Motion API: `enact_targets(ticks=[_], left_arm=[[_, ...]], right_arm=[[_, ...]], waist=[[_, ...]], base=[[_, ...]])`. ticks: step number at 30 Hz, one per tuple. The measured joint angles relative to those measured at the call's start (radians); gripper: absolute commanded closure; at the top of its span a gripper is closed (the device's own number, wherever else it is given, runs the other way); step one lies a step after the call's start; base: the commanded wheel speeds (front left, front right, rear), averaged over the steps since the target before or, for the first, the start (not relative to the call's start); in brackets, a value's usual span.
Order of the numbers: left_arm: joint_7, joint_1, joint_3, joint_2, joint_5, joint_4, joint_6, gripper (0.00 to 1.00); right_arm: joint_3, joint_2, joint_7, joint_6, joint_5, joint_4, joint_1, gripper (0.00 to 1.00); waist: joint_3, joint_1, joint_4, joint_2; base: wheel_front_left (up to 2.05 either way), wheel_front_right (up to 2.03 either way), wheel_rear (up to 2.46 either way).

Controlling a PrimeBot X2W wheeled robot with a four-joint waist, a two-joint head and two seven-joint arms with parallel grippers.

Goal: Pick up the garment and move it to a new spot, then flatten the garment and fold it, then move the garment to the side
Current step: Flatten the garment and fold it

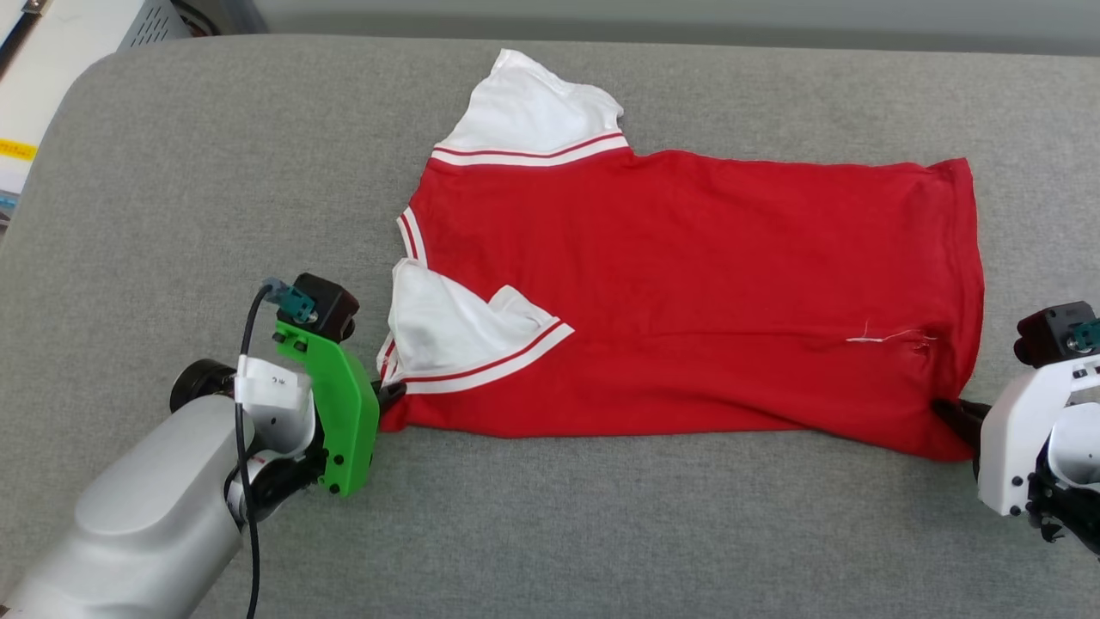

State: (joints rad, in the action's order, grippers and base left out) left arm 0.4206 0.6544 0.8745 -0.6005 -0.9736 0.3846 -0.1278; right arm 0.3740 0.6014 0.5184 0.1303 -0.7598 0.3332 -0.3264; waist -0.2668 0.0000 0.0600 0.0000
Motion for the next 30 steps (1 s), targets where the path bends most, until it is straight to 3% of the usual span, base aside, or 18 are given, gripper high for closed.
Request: enact_targets(ticks=[5,13,21,25,30], left_arm=[[-0.012,-0.035,-0.004,-0.019,-0.019,-0.010,0.000,1.00],[-0.009,-0.118,-0.013,-0.114,-0.058,-0.137,0.011,1.00],[0.031,-0.238,0.005,-0.198,-0.068,-0.344,0.107,1.00],[0.028,-0.271,0.016,-0.197,-0.067,-0.356,0.140,1.00],[0.010,-0.275,0.027,-0.162,-0.065,-0.292,0.147,1.00]], right_arm=[[0.018,0.013,-0.044,0.001,-0.011,-0.032,0.005,1.00],[-0.032,0.071,-0.048,0.001,-0.039,-0.172,0.130,1.00],[-0.139,0.068,0.000,0.001,-0.039,-0.291,0.317,1.00],[-0.174,0.032,0.025,0.001,-0.034,-0.286,0.345,1.00],[-0.184,-0.021,0.035,0.001,-0.003,-0.207,0.334,1.00]], waist=[[0.043,0.0000,-0.011,0.0000],[0.122,0.0000,-0.023,0.0001],[0.159,0.0000,-0.024,0.0000],[0.140,0.0000,-0.028,0.0000],[0.108,0.0000,-0.033,0.0000]], base=[[0.00,0.00,0.00],[0.00,0.00,0.00],[0.00,0.00,0.00],[0.00,0.00,0.00],[0.00,0.00,0.00]])
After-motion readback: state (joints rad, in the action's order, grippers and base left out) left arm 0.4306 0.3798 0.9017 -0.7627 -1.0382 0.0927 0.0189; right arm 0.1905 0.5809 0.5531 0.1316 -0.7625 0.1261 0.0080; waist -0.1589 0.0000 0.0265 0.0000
